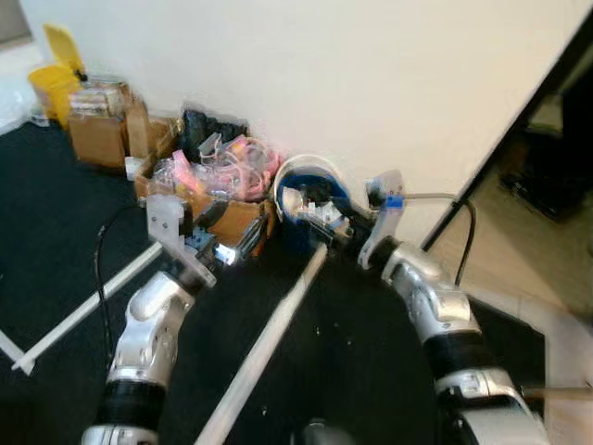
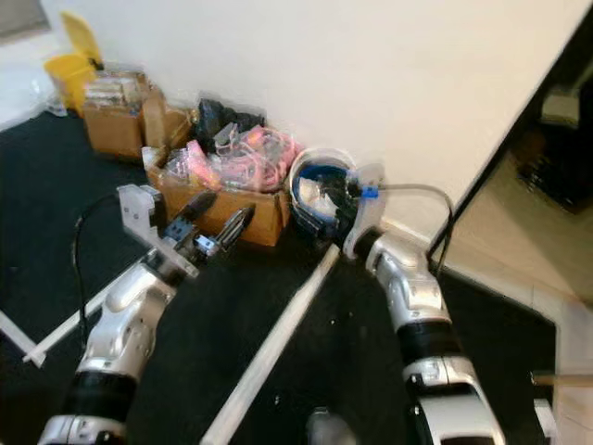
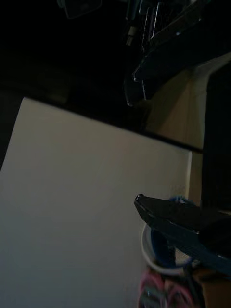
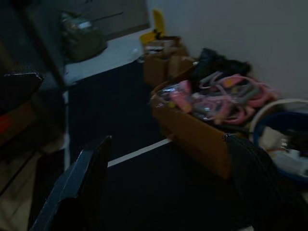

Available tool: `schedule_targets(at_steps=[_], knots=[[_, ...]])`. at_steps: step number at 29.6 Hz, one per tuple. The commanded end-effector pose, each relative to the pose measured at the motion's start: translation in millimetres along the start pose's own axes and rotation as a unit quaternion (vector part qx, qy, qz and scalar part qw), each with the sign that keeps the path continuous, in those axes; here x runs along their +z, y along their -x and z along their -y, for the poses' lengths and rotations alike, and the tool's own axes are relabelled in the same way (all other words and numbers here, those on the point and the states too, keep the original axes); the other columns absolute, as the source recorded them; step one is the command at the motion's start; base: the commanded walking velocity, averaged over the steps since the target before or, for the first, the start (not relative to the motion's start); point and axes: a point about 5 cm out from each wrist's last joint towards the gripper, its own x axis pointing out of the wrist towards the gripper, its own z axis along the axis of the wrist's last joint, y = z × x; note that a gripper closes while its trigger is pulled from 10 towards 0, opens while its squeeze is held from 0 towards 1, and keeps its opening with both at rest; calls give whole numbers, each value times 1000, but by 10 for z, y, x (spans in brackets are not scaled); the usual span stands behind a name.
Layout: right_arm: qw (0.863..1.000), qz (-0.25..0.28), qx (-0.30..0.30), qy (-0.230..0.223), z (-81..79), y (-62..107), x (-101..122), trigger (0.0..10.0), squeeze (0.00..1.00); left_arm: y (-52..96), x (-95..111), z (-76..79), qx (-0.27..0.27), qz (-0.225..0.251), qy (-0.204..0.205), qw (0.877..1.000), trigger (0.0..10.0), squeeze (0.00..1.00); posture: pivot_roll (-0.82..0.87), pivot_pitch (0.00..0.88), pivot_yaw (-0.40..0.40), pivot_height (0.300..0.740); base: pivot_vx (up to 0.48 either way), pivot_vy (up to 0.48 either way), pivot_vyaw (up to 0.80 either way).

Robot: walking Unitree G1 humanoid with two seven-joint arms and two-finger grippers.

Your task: Picking trash to rubbish bin

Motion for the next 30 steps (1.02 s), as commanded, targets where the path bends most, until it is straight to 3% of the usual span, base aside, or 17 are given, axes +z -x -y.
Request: schedule_targets(at_steps=[1, 30], knots=[[1000, -7, -8, -2, 45, 33, -19, 10000, 0, 1, -23, 7, -5, -5, -3, 1000, 10000, 0, 15, 0, -46, 740, 0, 0, -788], [1000, -11, -7, -1, 46, 26, -23, 10000, 0, 3, -30, -1, -8, -5, -2, 1000, 10000, 0, 15, 0, -45, 740, 0, 0, -788]])
